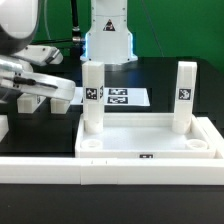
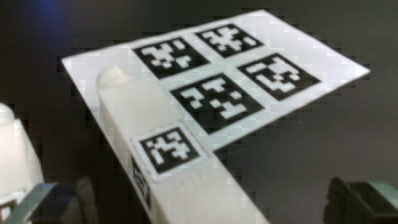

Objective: Assemble desk

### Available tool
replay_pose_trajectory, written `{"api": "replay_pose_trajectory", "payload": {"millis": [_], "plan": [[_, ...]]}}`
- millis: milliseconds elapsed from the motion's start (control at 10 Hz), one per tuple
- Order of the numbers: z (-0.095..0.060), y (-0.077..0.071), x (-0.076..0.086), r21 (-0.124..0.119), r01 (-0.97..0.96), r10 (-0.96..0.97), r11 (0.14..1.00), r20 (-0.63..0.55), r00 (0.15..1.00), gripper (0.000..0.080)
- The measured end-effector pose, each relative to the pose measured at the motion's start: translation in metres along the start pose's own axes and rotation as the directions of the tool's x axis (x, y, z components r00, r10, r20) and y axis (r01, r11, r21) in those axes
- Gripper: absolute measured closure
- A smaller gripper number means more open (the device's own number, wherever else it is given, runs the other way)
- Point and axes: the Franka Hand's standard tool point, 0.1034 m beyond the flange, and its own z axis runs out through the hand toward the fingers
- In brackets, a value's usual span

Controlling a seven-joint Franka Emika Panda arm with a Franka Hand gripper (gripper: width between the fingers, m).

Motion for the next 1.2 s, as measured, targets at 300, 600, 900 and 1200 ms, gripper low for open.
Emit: {"api": "replay_pose_trajectory", "payload": {"millis": [300,600,900,1200], "plan": [[0.003,-0.010,0.003,-0.018,0.013,-0.014,1.000,-0.015,1.000,0.0150],[0.003,-0.010,0.005,-0.021,0.014,-0.015,1.000,-0.023,1.000,0.0150],[0.011,-0.016,0.010,-0.040,0.005,-0.006,0.999,-0.042,0.999,0.0150],[0.015,-0.013,0.013,-0.038,-0.018,0.016,0.999,-0.037,0.999,0.0150]]}}
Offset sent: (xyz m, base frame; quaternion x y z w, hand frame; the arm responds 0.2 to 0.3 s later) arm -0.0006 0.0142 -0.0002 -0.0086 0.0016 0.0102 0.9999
